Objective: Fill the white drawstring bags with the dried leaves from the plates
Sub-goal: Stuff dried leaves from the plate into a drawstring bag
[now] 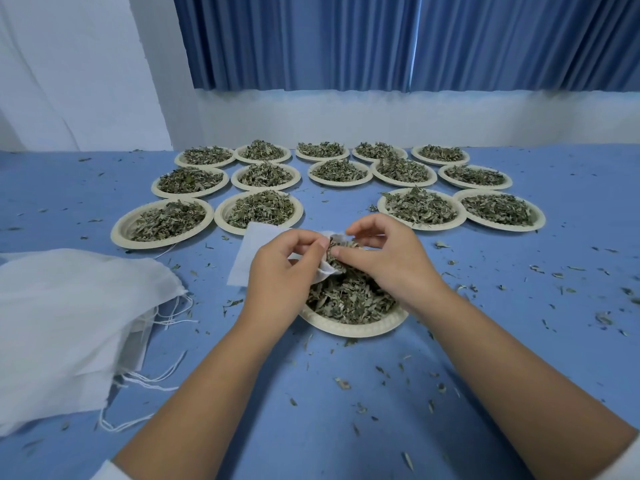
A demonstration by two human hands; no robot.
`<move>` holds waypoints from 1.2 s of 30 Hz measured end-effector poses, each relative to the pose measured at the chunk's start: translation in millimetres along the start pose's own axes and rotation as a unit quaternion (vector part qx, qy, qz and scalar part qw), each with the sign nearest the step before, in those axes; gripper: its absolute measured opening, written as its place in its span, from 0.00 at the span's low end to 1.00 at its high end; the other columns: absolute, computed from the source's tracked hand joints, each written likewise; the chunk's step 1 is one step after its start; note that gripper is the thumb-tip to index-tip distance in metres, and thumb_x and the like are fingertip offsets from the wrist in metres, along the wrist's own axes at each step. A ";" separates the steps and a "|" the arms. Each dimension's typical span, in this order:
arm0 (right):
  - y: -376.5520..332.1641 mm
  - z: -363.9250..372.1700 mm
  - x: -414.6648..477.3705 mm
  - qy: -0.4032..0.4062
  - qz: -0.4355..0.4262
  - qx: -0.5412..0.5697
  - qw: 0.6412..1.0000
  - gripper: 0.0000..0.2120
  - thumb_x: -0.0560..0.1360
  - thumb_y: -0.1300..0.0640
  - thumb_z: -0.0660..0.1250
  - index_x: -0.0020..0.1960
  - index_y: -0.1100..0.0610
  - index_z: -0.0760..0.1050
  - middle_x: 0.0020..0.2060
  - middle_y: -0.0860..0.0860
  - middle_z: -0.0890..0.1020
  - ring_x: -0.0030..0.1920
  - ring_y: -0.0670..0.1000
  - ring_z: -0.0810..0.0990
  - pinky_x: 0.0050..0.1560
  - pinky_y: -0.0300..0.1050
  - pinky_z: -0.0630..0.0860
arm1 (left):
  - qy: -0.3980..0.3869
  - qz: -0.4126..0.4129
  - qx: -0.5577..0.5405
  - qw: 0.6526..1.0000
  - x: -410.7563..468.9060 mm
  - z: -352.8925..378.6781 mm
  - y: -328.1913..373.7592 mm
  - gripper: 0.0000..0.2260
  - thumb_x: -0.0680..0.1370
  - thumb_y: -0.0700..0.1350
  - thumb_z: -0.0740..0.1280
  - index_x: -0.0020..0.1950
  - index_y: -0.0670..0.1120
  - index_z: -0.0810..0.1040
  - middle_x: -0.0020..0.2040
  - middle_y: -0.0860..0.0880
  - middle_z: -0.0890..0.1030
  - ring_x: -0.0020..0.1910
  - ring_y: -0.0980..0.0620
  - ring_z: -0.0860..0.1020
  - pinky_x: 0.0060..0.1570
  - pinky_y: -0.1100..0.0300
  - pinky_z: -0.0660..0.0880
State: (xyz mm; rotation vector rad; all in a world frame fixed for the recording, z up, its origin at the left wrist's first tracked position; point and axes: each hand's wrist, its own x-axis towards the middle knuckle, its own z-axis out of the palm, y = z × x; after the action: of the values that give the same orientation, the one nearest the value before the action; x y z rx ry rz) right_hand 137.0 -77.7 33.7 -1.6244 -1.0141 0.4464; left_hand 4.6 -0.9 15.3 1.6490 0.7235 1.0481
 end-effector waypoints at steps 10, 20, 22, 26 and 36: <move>4.0 3.0 2.4 -0.033 0.025 -0.036 0.998 0.13 0.69 0.56 0.77 0.48 0.51 0.74 0.36 0.49 0.82 0.28 0.38 0.77 0.32 0.30 0.72 | -0.010 0.025 0.019 0.999 -3.4 1.0 4.9 0.05 0.78 0.44 0.69 0.44 0.51 0.82 0.32 0.59 0.80 0.32 0.61 0.77 0.35 0.68 0.75; -0.9 -1.9 0.8 0.030 -0.043 -0.073 0.996 0.14 0.69 0.48 0.76 0.44 0.52 0.73 0.39 0.46 0.78 0.34 0.42 0.74 0.37 0.36 0.72 | 0.072 0.017 0.038 0.997 -2.4 -2.5 4.4 0.05 0.78 0.46 0.70 0.43 0.52 0.82 0.33 0.61 0.81 0.33 0.65 0.76 0.36 0.73 0.71; -2.5 -2.6 0.6 0.021 -0.060 -0.063 0.996 0.08 0.71 0.52 0.75 0.41 0.53 0.78 0.35 0.46 0.80 0.32 0.41 0.75 0.36 0.36 0.74 | 0.078 0.013 0.033 0.996 -2.1 -2.3 5.3 0.05 0.78 0.45 0.70 0.42 0.52 0.82 0.32 0.61 0.80 0.33 0.65 0.76 0.37 0.74 0.71; -1.2 2.7 -2.5 -0.017 -0.072 -0.023 0.997 0.04 0.71 0.58 0.76 0.41 0.54 0.81 0.34 0.48 0.83 0.30 0.44 0.79 0.33 0.38 0.77 | 0.043 -0.003 0.046 0.998 -4.2 0.5 5.6 0.04 0.77 0.46 0.70 0.43 0.52 0.83 0.35 0.57 0.82 0.36 0.60 0.79 0.46 0.57 0.79; 2.6 5.8 -6.3 -0.016 -0.182 -0.222 0.958 0.02 0.73 0.54 0.72 0.44 0.48 0.84 0.42 0.45 0.78 0.39 0.43 0.74 0.42 0.38 0.71 | 0.043 -0.001 0.072 0.996 -4.1 1.0 3.4 0.04 0.78 0.46 0.69 0.44 0.52 0.82 0.39 0.55 0.82 0.39 0.56 0.81 0.47 0.51 0.79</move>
State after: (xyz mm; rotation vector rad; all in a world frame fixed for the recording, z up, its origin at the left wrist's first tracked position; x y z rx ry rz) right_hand 130.2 -79.3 28.2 -1.7661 -1.4816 -0.0101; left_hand 3.6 -5.9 17.2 1.7322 0.8755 1.0921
